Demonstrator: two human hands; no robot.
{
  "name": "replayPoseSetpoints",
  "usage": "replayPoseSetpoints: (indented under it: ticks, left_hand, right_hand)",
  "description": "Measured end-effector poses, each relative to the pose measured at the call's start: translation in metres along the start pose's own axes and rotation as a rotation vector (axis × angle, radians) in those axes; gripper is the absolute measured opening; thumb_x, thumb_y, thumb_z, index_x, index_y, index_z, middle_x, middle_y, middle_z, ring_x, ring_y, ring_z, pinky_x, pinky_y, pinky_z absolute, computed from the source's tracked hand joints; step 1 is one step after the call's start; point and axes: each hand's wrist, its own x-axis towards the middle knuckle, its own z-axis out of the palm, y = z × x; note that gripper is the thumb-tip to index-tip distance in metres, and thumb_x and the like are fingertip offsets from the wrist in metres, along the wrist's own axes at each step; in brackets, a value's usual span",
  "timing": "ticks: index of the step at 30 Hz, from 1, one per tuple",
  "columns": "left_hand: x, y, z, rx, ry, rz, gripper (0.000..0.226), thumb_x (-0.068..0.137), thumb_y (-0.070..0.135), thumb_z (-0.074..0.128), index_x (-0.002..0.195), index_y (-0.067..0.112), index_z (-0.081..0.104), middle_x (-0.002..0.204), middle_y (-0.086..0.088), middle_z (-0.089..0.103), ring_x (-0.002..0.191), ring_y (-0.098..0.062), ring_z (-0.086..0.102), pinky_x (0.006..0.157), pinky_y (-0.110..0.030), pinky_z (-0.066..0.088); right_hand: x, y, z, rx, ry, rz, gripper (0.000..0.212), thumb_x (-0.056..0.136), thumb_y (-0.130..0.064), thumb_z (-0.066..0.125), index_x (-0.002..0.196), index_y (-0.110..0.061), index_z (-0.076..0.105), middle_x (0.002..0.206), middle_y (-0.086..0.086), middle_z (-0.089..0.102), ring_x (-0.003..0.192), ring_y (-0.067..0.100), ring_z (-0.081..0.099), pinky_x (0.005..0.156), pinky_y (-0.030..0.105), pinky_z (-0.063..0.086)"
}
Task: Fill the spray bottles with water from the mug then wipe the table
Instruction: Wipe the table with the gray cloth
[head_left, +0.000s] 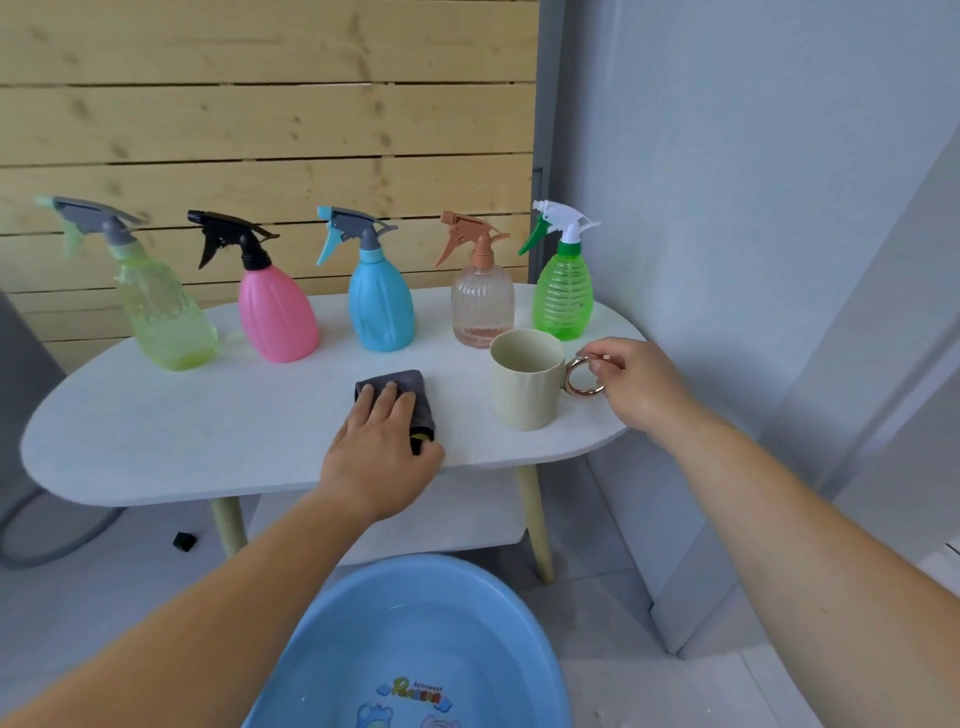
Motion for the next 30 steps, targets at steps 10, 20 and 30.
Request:
replayPoseSetpoints:
  ticks: [10, 20, 30]
  left_hand:
    - [0.000, 0.000, 0.003, 0.003, -0.005, -0.004, 0.072, 0.099, 0.043, 0.042, 0.161, 0.015, 0.021, 0.173, -0.005, 0.009, 0.160, -0.027, -0.004, 0.130, -0.043, 0.008]
    - [-0.001, -0.006, 0.002, 0.108, 0.037, 0.012, 0.066, 0.099, 0.043, 0.038, 0.159, 0.017, 0.026, 0.172, -0.003, 0.015, 0.159, -0.027, 0.005, 0.130, -0.045, 0.009]
    - [-0.021, -0.101, -0.029, 0.087, 0.065, -0.164, 0.067, 0.100, 0.047, 0.037, 0.161, 0.021, 0.023, 0.172, -0.002, 0.013, 0.159, -0.027, 0.004, 0.129, -0.042, 0.009]
  right_hand:
    - [0.002, 0.002, 0.002, 0.063, 0.012, 0.036, 0.033, 0.101, -0.009, 0.045, 0.125, -0.019, 0.065, 0.119, 0.000, 0.066, 0.084, 0.010, 0.055, 0.069, 0.016, 0.042]
    - [-0.008, -0.064, -0.006, -0.096, 0.256, -0.199, 0.029, 0.099, -0.021, 0.046, 0.122, -0.019, 0.064, 0.124, 0.006, 0.061, 0.119, 0.023, 0.053, 0.090, 0.026, 0.038]
    - [-0.048, -0.163, 0.134, 0.055, -0.399, -0.269, 0.032, 0.103, -0.033, 0.039, 0.110, -0.018, 0.066, 0.111, 0.000, 0.068, 0.105, 0.019, 0.060, 0.095, 0.036, 0.047]
